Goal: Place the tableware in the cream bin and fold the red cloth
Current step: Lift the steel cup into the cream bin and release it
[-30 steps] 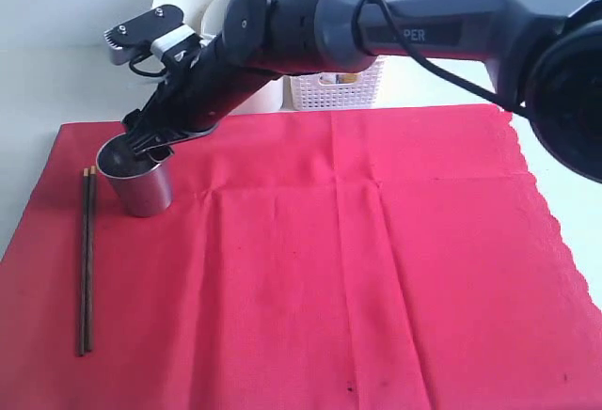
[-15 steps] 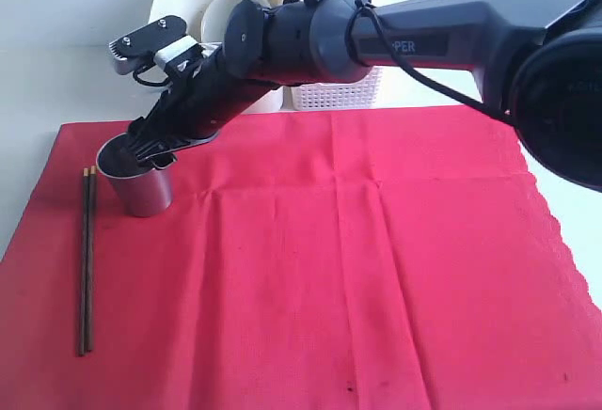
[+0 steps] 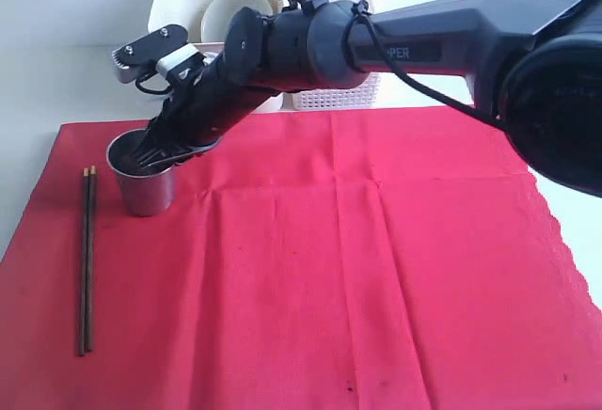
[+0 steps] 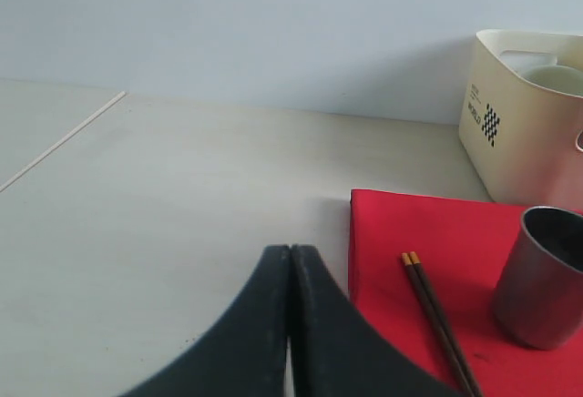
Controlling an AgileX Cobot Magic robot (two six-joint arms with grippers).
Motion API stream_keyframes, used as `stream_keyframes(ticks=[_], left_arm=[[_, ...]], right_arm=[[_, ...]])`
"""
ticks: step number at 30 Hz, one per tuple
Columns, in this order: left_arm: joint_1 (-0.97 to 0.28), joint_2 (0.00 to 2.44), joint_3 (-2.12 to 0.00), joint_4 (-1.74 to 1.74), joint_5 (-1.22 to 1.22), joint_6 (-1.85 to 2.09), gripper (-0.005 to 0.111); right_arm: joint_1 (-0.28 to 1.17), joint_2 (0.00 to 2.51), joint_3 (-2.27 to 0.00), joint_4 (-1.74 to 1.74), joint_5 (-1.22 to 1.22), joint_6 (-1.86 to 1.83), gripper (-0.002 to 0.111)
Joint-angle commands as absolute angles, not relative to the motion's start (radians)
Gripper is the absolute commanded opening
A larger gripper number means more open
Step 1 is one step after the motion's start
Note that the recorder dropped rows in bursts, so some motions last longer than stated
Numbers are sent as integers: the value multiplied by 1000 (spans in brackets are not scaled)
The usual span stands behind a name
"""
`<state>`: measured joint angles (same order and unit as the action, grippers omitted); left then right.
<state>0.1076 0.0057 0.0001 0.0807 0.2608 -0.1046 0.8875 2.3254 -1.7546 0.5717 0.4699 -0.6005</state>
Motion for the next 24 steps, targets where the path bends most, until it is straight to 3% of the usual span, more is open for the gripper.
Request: stream_keyframes(ticks=[1, 8, 24], left_arm=[[100, 4, 0, 74, 255, -105, 1], [100, 4, 0, 74, 255, -105, 1], [100, 4, 0, 74, 255, -105, 1]], right_arm=[[889, 2336, -1753, 569, 482, -602, 17], [889, 2334, -1753, 577, 482, -599, 0], [889, 2215, -1753, 632, 541, -599, 0]])
